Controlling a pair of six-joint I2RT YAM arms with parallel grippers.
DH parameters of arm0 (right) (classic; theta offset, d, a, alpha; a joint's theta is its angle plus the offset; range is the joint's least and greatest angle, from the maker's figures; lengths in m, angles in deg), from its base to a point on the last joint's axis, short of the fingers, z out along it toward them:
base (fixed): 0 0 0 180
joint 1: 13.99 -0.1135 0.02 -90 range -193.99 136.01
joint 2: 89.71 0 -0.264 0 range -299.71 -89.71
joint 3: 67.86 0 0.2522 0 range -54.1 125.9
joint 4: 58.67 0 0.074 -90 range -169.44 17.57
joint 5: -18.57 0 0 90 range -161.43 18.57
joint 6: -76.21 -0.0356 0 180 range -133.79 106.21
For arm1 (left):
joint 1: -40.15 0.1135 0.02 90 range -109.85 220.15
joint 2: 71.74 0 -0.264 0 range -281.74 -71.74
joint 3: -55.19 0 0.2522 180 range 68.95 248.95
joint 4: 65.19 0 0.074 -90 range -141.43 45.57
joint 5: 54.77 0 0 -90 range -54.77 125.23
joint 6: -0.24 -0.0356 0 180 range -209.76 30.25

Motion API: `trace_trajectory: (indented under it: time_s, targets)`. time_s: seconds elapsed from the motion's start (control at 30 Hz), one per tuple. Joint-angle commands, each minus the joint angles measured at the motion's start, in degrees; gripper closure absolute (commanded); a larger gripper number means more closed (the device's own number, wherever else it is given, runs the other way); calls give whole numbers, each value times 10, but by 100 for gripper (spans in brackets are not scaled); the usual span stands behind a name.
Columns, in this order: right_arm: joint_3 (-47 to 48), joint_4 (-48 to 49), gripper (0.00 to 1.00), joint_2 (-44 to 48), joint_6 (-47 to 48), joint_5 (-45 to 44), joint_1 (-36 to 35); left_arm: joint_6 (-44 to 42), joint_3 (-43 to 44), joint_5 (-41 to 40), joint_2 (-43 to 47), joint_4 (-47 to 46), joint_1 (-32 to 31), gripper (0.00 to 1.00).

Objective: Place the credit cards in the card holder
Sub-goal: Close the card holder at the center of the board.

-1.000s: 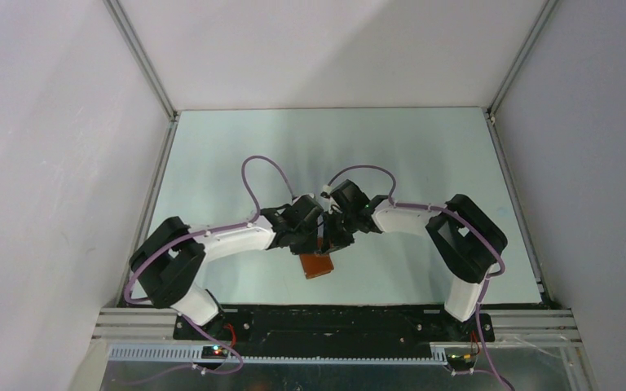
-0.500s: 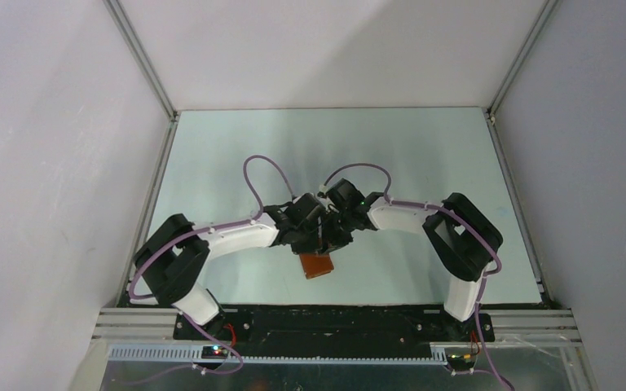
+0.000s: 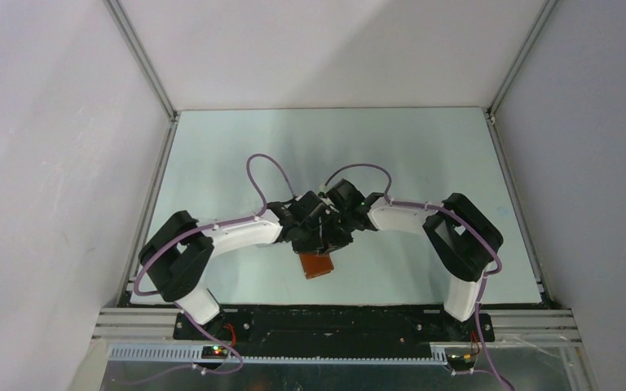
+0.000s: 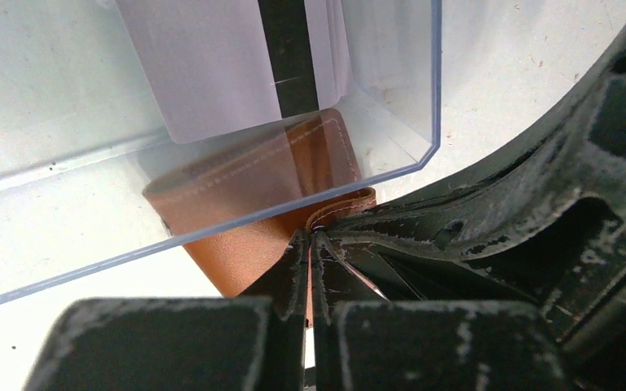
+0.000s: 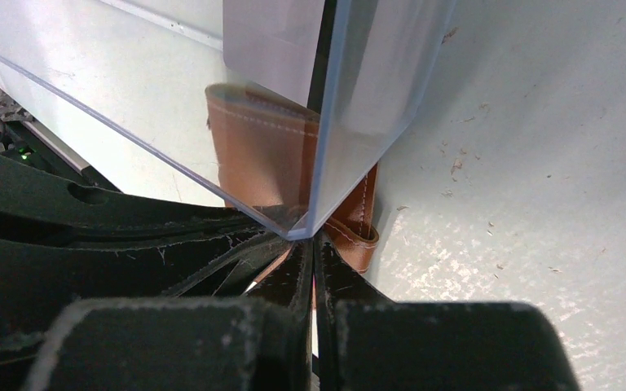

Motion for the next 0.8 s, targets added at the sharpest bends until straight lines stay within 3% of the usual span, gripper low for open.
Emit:
trace_trajectory:
  time_s: [0.0,0.13,0.43,0.67,0.77]
  targets:
    - [-55,-18,100,-83,19,-61,-42,28,-34,39,-49,-49,-27,100]
    - [-49,-27,100,-88,20,-49,-42,23,-39,23,4,-49,-24,95]
    - [-44,-35,100,-75,17,-50,-42,29,-67,-24,164,-49,-4,35]
    - [-32,-50,100,-53,22,-55,-41,10,-75,-35,311,-49,34,11]
    - [-26,-61,100,-32,22,-66,-41,4,-81,-21,354,-50,59,6]
